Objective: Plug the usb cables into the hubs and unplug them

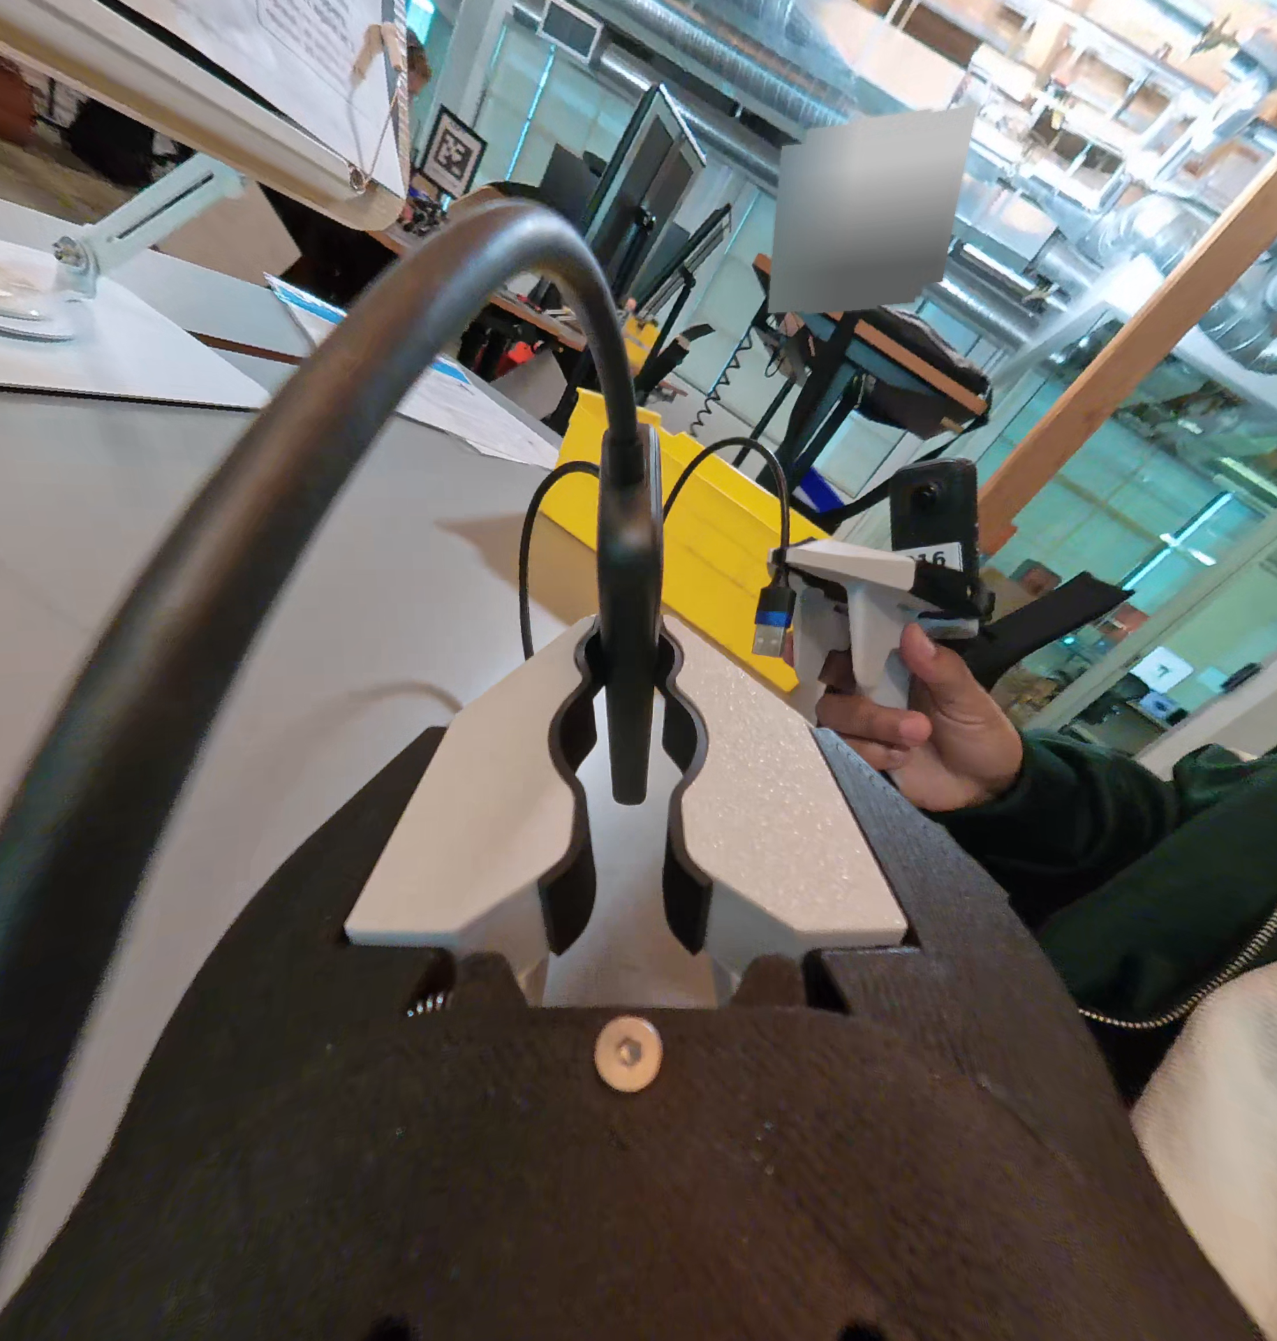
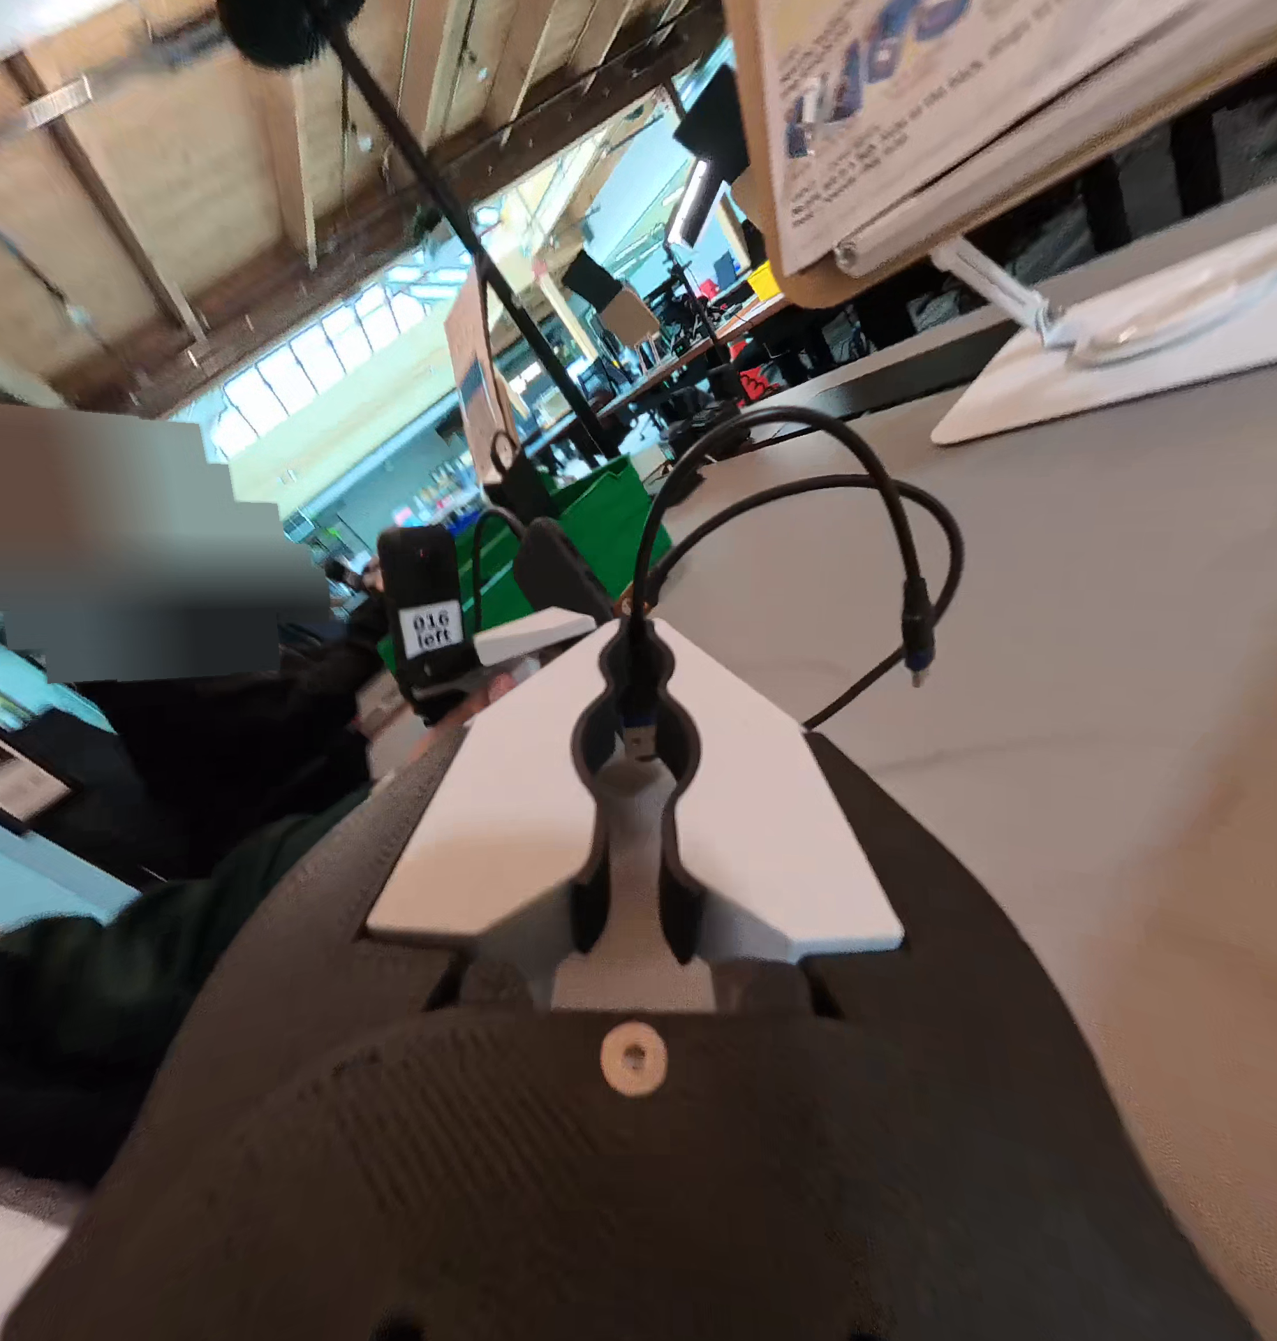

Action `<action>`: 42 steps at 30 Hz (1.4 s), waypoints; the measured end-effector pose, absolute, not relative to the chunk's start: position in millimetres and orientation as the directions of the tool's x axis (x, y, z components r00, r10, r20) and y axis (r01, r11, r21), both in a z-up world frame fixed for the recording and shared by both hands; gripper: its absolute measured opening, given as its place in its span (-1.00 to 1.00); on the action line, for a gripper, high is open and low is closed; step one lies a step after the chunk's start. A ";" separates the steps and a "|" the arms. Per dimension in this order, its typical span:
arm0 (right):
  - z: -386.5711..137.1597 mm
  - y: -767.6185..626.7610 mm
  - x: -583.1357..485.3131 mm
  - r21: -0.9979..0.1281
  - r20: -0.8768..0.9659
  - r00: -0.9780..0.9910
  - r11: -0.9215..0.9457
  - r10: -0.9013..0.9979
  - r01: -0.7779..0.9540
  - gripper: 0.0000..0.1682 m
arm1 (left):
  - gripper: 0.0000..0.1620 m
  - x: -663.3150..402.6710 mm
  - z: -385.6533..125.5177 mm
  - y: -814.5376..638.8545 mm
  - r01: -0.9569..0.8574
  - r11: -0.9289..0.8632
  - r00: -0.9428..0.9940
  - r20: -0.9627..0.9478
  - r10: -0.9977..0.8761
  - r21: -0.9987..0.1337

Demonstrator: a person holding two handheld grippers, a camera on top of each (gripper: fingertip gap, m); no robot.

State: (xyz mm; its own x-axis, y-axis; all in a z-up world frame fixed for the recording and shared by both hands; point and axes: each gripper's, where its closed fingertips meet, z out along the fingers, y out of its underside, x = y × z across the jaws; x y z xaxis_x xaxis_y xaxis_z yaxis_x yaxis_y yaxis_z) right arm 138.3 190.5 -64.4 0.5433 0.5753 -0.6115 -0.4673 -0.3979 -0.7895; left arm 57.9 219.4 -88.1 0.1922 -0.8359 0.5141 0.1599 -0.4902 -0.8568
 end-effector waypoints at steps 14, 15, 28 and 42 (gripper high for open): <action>-47.6 194.0 149.5 -0.043 -0.878 -0.297 -0.680 0.376 -0.732 -0.97 | -0.89 64.5 -89.1 208.1 0.091 -0.400 0.224 0.410 -0.884 -0.912; -49.3 195.5 151.1 -0.022 -0.879 -0.308 -0.676 0.363 -0.737 -0.97 | -0.89 64.7 -89.2 207.8 0.089 -0.399 0.222 0.409 -0.885 -0.912; -56.3 202.5 159.8 0.038 -0.890 -0.319 -0.645 0.325 -0.763 -0.98 | -0.89 67.1 -88.6 202.3 0.080 -0.399 0.188 0.407 -0.894 -0.913; -30.9 176.9 138.9 -0.425 -0.800 0.014 -0.551 0.599 -0.718 -0.98 | -0.88 60.7 -44.1 167.0 0.262 -0.330 -0.101 0.314 -0.944 -0.907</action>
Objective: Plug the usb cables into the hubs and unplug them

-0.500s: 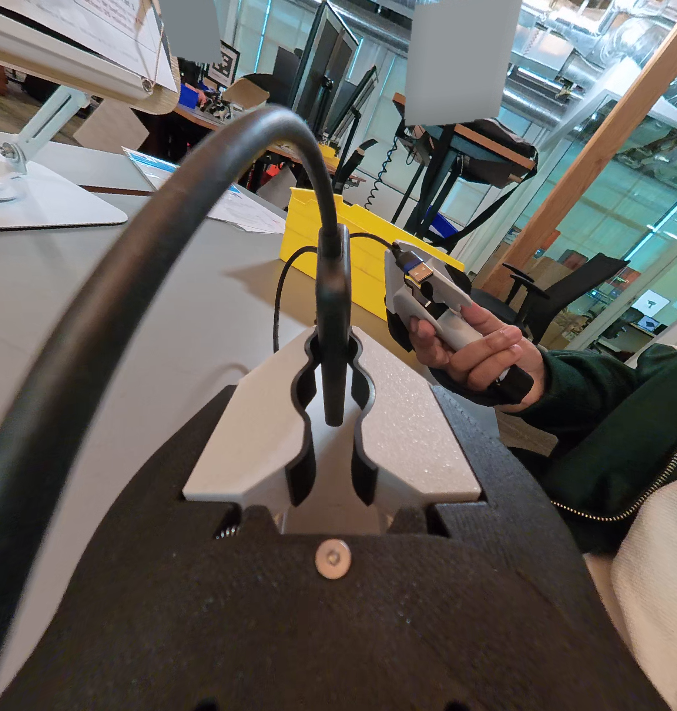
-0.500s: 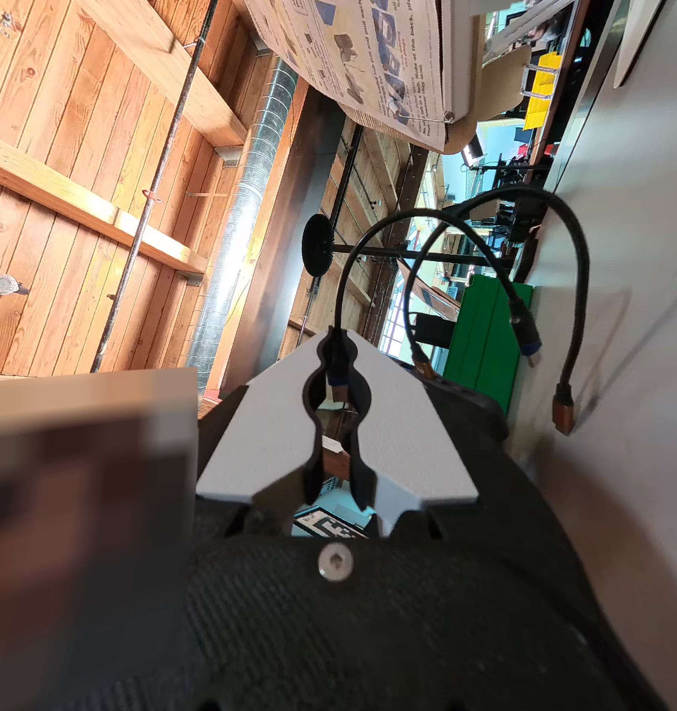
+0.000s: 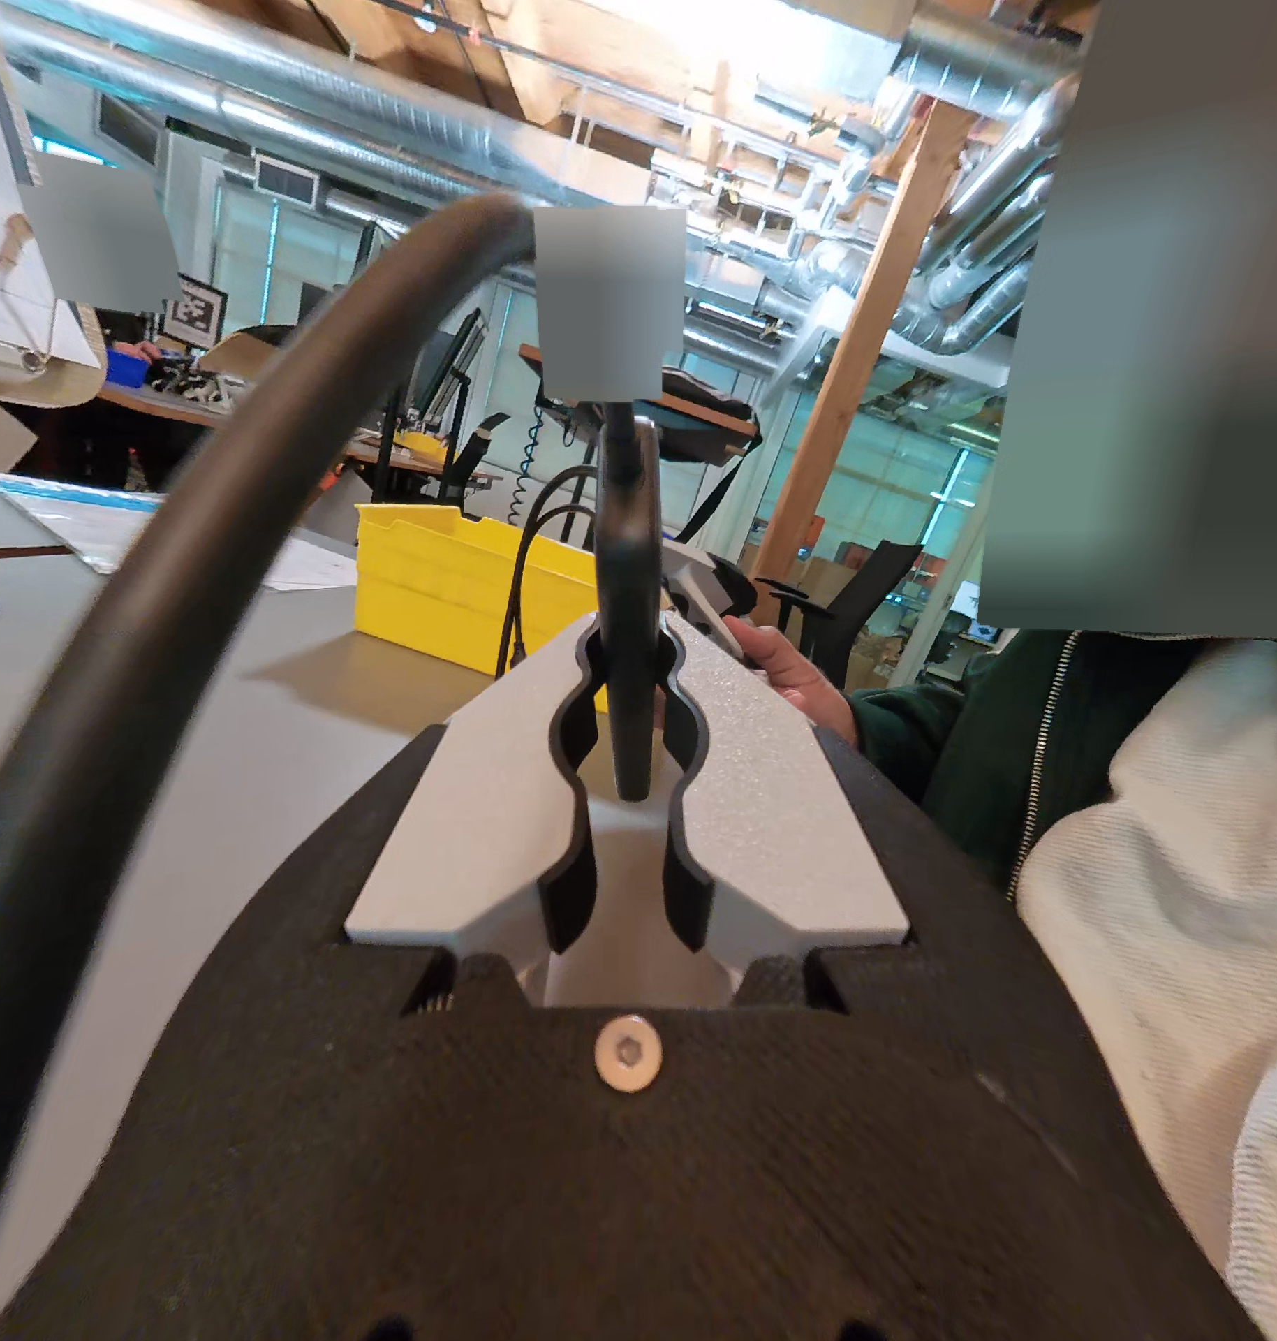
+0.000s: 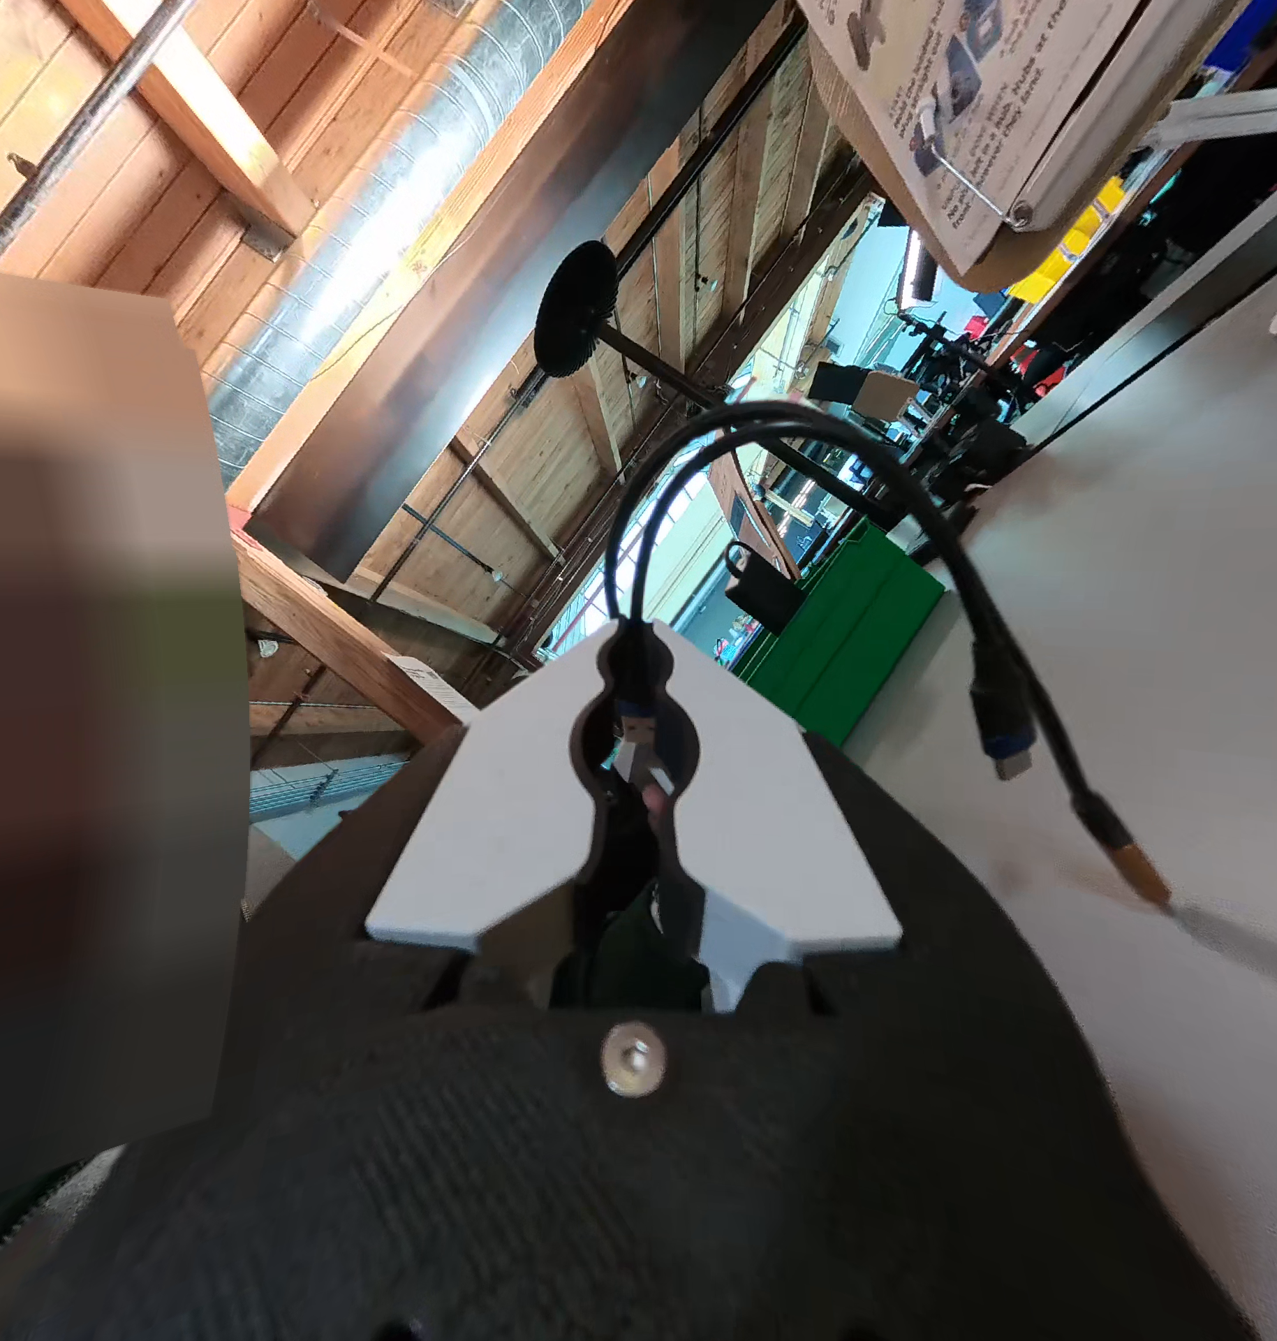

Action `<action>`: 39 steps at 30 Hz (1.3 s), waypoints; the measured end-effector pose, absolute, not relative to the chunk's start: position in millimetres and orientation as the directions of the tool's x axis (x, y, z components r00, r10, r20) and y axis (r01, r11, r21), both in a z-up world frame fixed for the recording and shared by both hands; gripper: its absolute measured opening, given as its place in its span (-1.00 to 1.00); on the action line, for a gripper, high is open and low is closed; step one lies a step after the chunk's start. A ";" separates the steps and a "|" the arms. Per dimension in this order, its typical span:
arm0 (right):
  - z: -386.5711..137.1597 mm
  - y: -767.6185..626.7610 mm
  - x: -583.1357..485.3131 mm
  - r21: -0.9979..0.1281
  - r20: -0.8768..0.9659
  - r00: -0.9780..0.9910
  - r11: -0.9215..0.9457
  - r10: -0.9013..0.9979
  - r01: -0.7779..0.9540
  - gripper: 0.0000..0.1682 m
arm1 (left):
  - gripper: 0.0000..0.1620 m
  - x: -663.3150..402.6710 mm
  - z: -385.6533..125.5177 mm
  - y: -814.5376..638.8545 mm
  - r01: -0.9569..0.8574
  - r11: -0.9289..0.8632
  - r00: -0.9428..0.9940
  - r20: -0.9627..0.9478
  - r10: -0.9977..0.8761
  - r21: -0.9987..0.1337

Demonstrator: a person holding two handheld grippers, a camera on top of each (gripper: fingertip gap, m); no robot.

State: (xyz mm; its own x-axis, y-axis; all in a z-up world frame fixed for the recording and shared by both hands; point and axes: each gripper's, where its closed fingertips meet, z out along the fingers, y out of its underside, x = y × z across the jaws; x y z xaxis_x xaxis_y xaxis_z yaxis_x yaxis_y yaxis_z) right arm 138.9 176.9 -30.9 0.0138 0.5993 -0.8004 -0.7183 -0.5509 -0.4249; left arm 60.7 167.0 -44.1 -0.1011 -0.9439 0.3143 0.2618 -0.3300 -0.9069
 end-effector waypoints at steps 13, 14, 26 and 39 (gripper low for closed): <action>-15.1 156.5 126.0 -0.568 -0.683 0.038 -0.499 0.729 -0.655 -0.98 | -0.88 37.9 -11.6 147.6 0.395 -0.452 -0.368 0.313 -0.876 -0.800; -14.8 155.6 125.4 -0.573 -0.679 0.037 -0.498 0.733 -0.651 -0.98 | -0.88 37.7 -11.1 147.3 0.397 -0.453 -0.370 0.312 -0.875 -0.798; -9.1 144.8 120.6 -0.619 -0.624 0.018 -0.480 0.781 -0.622 -0.98 | -0.87 38.6 -6.8 120.3 0.332 -0.520 -0.542 0.292 -0.788 -0.787; -57.1 183.2 126.4 -0.536 -0.810 0.209 -0.547 0.547 -0.643 -0.99 | -0.89 31.7 -21.6 189.0 0.465 -0.505 -0.201 0.468 -0.860 -0.728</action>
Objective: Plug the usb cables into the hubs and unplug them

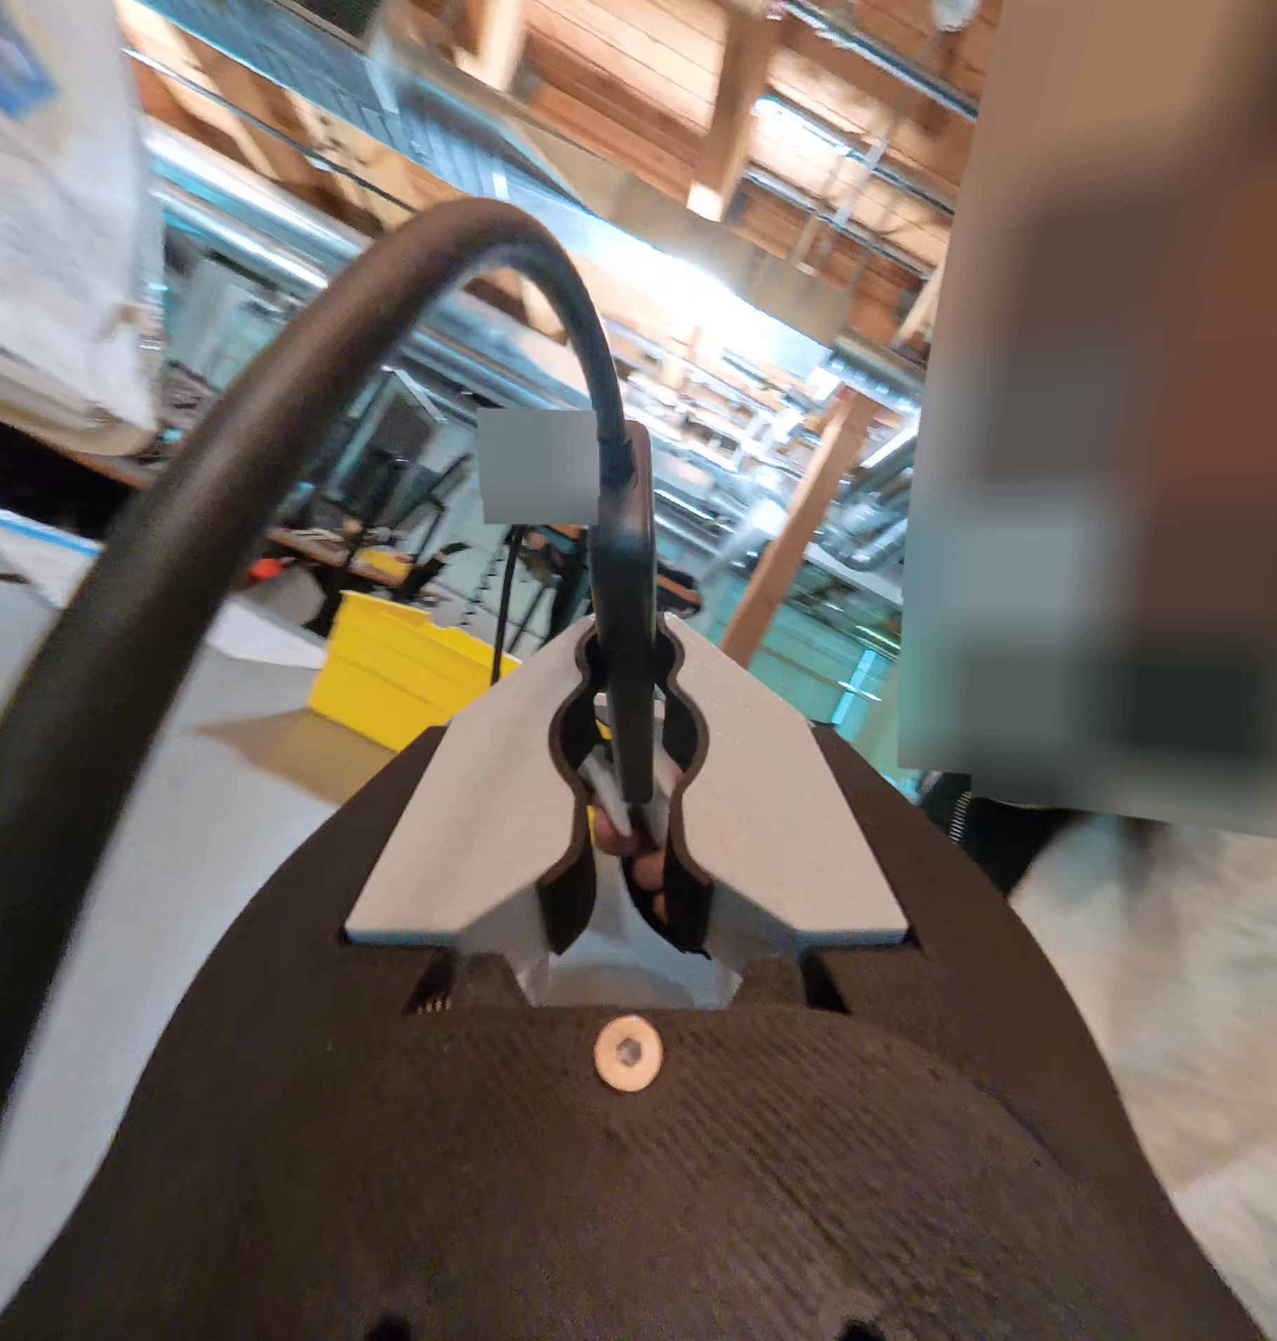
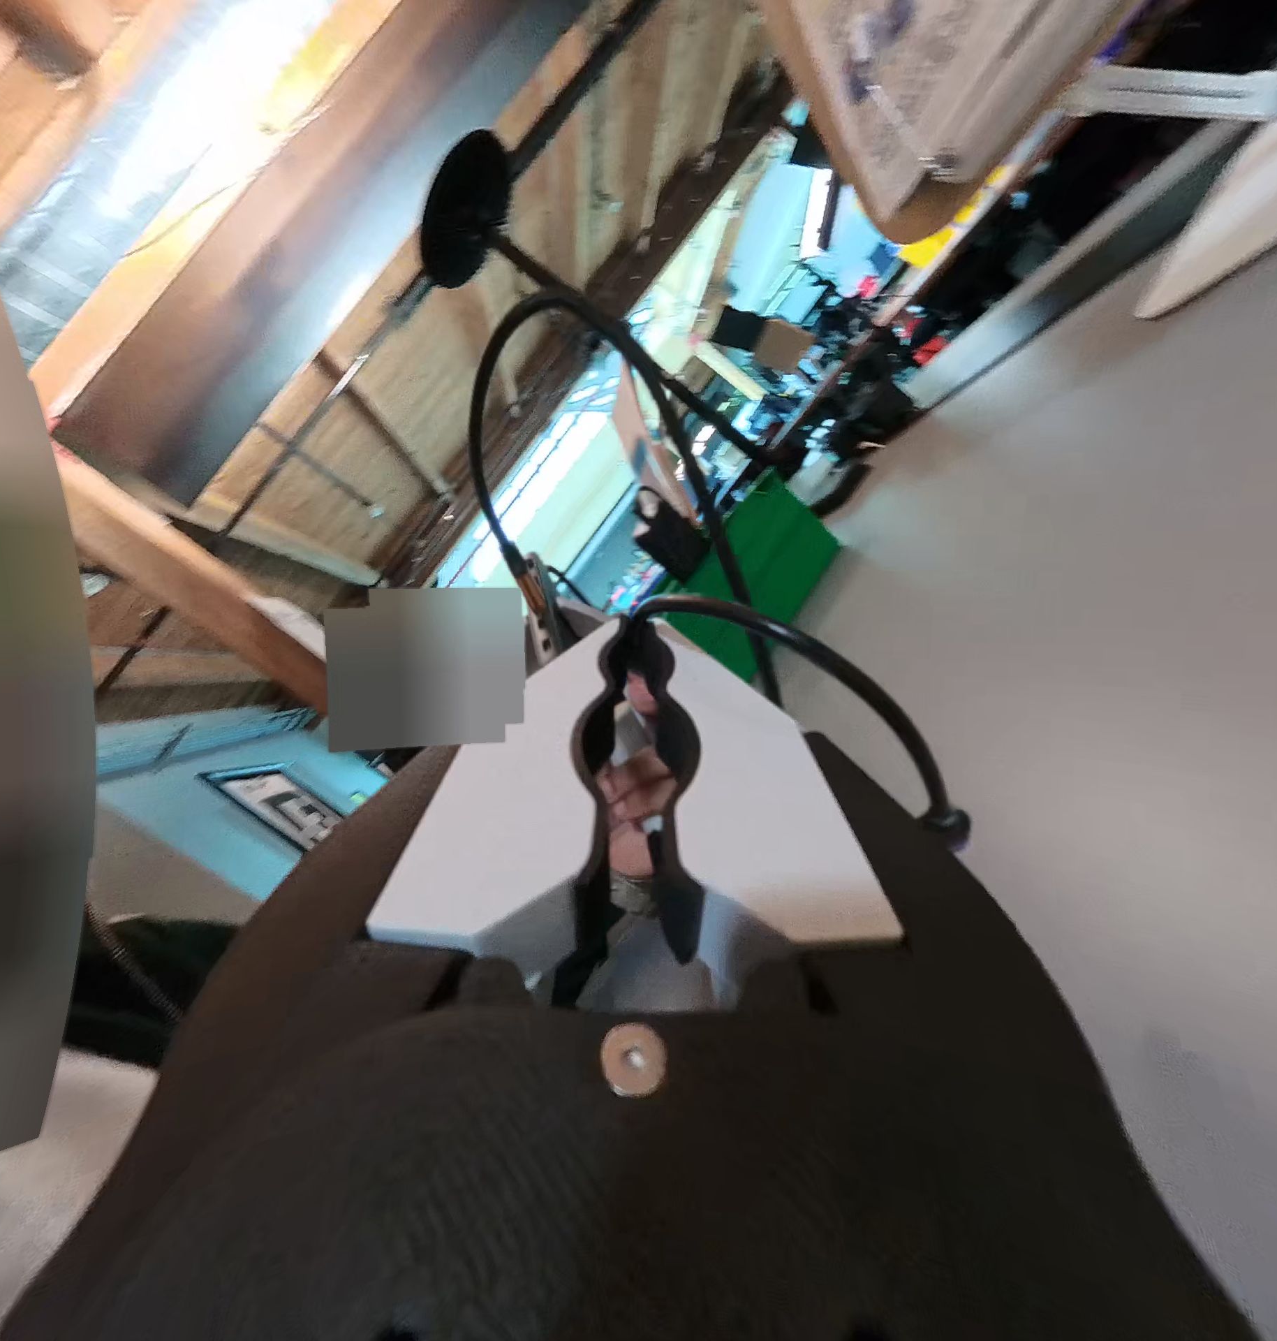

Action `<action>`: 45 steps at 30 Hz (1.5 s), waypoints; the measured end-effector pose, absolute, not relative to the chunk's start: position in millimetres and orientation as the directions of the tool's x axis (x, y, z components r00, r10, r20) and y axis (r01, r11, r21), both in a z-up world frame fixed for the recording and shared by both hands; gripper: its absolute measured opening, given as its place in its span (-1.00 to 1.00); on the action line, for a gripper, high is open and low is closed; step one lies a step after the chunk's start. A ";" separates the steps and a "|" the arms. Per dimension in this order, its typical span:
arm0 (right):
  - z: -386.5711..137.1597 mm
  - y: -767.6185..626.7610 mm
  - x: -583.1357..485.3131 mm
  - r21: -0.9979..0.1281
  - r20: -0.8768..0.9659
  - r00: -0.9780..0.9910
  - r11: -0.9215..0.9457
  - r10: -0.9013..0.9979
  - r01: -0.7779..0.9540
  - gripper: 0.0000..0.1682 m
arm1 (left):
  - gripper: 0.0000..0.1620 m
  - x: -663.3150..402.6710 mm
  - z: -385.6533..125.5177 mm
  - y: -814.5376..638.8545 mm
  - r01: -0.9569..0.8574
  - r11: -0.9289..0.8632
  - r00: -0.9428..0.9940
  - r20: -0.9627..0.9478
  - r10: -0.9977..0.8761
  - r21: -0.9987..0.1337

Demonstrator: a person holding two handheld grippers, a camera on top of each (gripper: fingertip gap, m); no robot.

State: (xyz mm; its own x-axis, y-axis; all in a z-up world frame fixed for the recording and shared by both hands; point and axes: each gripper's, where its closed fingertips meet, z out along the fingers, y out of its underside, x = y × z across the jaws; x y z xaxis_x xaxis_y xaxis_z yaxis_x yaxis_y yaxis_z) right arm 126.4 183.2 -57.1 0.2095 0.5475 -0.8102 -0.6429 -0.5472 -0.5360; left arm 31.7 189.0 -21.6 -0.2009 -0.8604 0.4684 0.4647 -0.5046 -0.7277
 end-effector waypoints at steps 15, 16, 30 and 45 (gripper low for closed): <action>-100.8 207.6 161.9 -0.691 -0.720 0.593 -0.443 0.360 -0.571 -0.52 | -0.89 30.2 -46.1 220.9 0.446 -0.449 0.072 0.531 -0.844 -0.774; -99.6 206.9 162.3 -0.698 -0.714 0.595 -0.440 0.370 -0.565 -0.49 | -0.89 30.2 -46.0 221.0 0.447 -0.449 0.072 0.532 -0.844 -0.774; -123.3 188.7 132.6 -0.755 -0.615 0.634 -0.582 0.469 -0.303 -0.64 | -0.89 27.4 -46.3 224.8 0.467 -0.479 0.053 0.563 -0.824 -0.744; -151.9 139.4 136.5 -0.770 -0.398 0.731 -0.635 0.554 0.063 -0.60 | -0.89 25.3 -46.5 228.3 0.498 -0.519 0.013 0.605 -0.796 -0.695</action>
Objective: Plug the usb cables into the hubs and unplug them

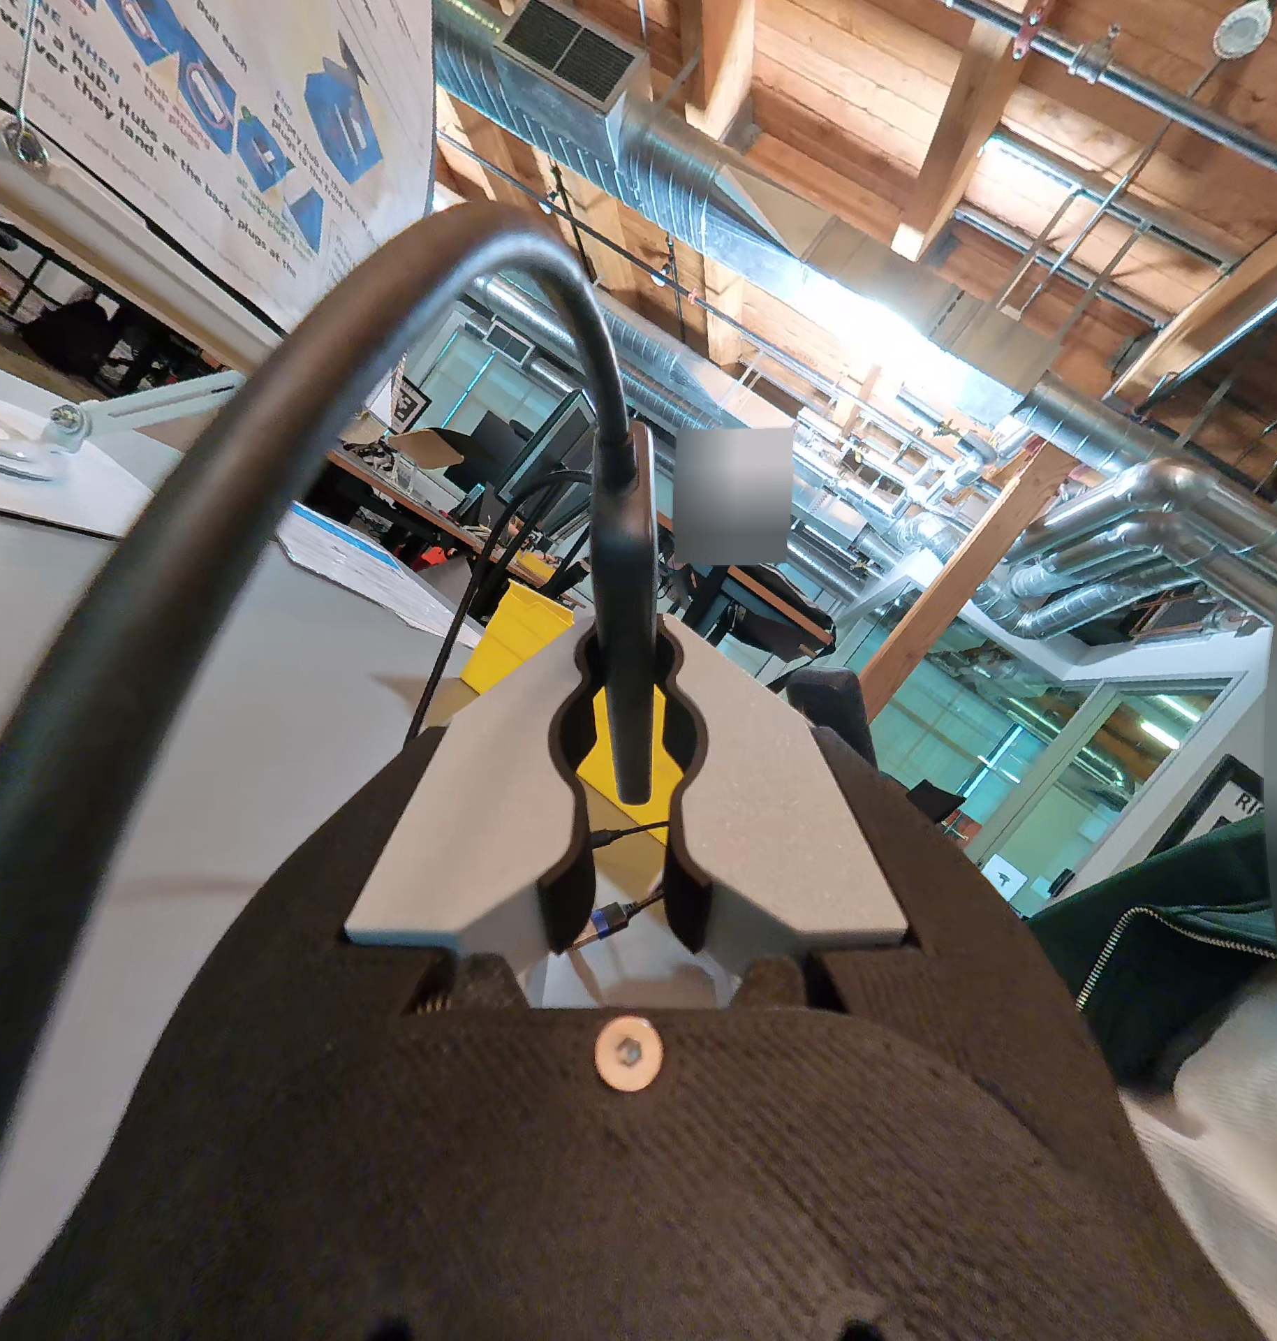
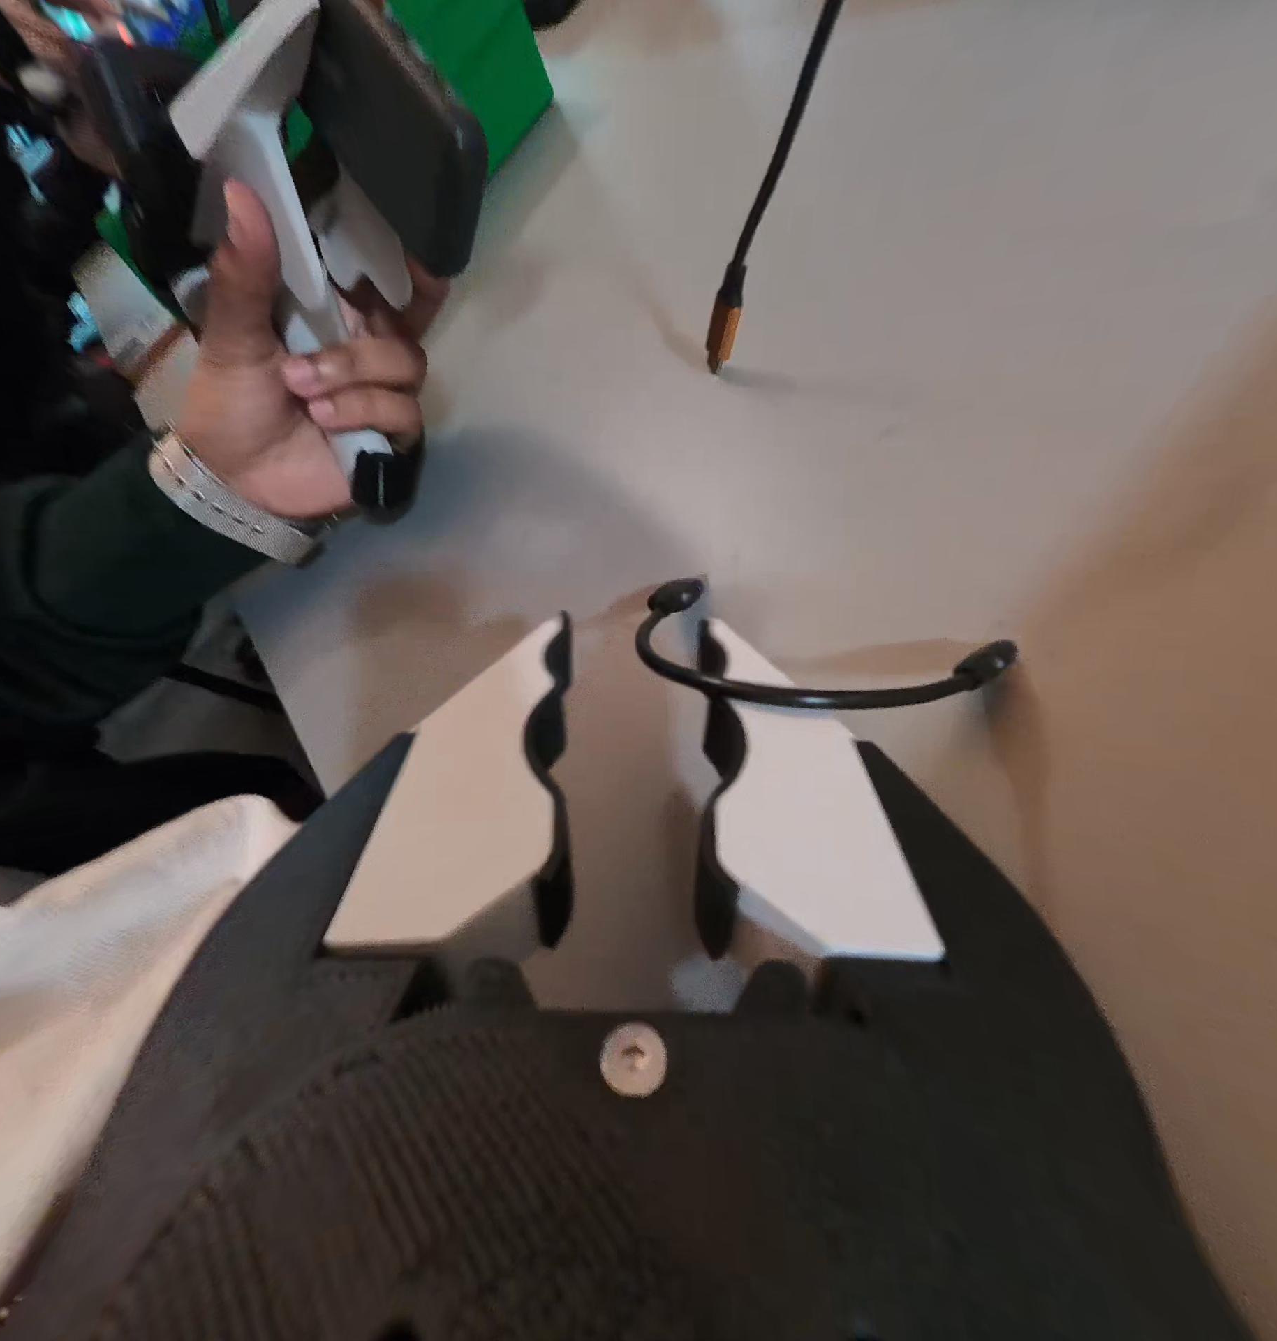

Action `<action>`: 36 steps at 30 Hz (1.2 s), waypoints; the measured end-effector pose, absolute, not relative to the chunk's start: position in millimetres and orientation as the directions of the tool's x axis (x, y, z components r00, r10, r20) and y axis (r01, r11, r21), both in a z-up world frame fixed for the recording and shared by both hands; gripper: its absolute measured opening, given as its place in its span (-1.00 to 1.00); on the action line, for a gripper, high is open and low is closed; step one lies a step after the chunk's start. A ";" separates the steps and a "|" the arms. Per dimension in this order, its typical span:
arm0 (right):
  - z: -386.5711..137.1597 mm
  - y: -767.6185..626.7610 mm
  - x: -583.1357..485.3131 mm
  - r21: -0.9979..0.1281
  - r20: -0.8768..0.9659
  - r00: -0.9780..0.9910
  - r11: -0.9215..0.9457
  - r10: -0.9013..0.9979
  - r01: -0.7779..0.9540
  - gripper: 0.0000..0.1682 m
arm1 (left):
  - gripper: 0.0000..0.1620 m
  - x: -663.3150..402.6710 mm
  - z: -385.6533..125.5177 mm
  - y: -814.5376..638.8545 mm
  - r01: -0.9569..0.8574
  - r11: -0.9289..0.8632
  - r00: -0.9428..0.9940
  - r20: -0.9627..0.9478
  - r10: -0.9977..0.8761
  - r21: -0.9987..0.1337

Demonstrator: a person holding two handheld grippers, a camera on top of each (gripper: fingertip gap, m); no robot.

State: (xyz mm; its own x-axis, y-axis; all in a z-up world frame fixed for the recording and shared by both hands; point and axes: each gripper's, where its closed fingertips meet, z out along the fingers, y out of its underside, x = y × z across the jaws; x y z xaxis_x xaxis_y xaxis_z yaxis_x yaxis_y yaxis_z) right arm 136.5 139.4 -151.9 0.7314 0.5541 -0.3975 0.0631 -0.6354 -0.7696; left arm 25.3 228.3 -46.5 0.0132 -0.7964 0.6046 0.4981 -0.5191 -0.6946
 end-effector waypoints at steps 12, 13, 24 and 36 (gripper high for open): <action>-84.5 149.8 141.9 -0.740 -0.657 0.564 -0.571 0.500 -0.355 -0.99 | -0.89 27.3 -48.1 227.4 0.489 -0.530 0.005 0.610 -0.792 -0.692; -77.8 151.3 144.4 -0.708 -0.700 0.518 -0.567 0.491 -0.421 -0.99 | -0.89 27.3 -48.1 227.5 0.490 -0.533 0.002 0.613 -0.790 -0.689; -73.6 156.9 150.8 -0.685 -0.729 0.485 -0.513 0.483 -0.518 -1.00 | -0.89 26.5 -49.0 229.3 0.497 -0.547 -0.005 0.627 -0.779 -0.674; -108.8 159.1 156.9 -0.926 -0.132 0.774 -0.356 0.620 0.126 -0.68 | -0.89 25.7 -50.2 231.1 0.509 -0.576 -0.030 0.655 -0.755 -0.640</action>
